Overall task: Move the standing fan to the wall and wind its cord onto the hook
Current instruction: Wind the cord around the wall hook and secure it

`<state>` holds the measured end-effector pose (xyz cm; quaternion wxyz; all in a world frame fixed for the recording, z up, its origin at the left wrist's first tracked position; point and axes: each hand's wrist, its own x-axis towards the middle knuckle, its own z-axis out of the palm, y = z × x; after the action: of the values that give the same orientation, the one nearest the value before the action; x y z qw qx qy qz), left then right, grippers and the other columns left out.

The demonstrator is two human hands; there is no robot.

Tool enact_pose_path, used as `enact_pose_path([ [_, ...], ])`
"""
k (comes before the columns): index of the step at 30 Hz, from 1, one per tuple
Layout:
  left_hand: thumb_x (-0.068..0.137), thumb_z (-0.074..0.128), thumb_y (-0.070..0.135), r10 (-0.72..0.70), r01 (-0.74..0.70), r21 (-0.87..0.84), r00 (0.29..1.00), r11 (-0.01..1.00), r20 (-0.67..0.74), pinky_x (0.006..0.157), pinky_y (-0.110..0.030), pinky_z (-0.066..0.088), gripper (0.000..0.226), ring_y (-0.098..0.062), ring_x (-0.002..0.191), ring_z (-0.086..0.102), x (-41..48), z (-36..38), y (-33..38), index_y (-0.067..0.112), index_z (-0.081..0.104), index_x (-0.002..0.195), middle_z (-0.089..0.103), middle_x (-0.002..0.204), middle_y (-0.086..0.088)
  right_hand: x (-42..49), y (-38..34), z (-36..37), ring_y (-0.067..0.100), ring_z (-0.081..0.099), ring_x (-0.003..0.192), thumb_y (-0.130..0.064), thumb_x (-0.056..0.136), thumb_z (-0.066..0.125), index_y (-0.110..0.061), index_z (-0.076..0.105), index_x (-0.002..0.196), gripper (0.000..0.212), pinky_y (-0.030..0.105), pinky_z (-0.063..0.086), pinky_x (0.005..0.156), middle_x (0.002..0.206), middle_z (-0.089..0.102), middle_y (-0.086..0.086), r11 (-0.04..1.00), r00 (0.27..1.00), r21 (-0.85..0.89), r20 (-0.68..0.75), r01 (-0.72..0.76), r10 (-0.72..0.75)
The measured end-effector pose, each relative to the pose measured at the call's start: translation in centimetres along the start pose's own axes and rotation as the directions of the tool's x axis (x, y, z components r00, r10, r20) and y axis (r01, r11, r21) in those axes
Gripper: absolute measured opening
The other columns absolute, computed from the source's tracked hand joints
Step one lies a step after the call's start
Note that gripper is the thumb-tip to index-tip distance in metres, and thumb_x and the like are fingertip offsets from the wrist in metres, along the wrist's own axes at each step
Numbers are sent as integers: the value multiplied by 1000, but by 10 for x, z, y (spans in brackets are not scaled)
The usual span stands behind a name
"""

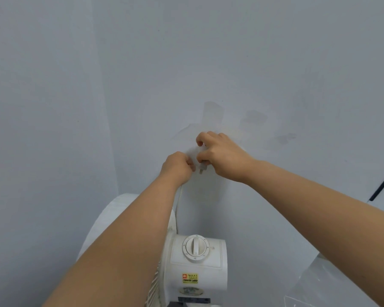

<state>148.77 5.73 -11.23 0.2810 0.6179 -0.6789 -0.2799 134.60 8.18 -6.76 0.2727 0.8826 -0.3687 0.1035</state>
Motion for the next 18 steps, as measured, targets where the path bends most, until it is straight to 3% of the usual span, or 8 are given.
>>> enact_pose_path([
  [4,90,53,32,-53,50,-38,995,998,-89,72,-33,46,31,-33,90,64,2,-4,0,3,65,92,68,92,-16,-7,2,3,30,57,73,7,55,75,-18,71,70,30,27,38,59,93,59,13,999,1000,23,-3,27,-27],
  [6,91,54,36,-91,81,-100,991,992,-101,75,-35,50,36,-34,84,65,3,-5,-1,2,62,81,64,80,-15,-17,3,3,34,58,79,6,63,67,-15,74,81,29,33,47,64,103,61,18,999,996,34,-89,29,-25],
  [8,90,57,35,-132,99,-289,987,952,-97,74,-38,54,36,-31,66,61,1,-7,2,7,53,67,55,63,-10,-30,4,1,35,57,80,6,67,53,-9,72,93,35,36,49,67,106,61,22,999,975,19,-219,-34,37],
  [10,89,60,33,-173,100,-497,980,862,-102,65,-35,55,34,-22,53,54,0,-9,6,7,52,67,51,59,-7,-43,5,-3,33,55,71,2,69,48,-4,69,97,35,34,46,60,96,61,20,990,940,11,-313,-139,136],
  [13,88,62,31,-219,99,-678,971,728,-93,48,-22,50,39,-16,49,49,-4,-12,13,9,49,58,49,58,-6,-55,4,-3,30,52,60,-4,76,42,0,69,96,34,28,36,48,79,57,15,984,942,9,-288,-177,172],
  [18,92,57,22,-195,127,-885,980,449,41,41,-14,44,26,-10,52,49,-10,-15,21,10,58,69,52,55,2,-56,-2,-6,30,57,64,-9,76,38,-3,70,93,37,23,34,43,84,60,12,973,939,71,-253,-221,232],
])
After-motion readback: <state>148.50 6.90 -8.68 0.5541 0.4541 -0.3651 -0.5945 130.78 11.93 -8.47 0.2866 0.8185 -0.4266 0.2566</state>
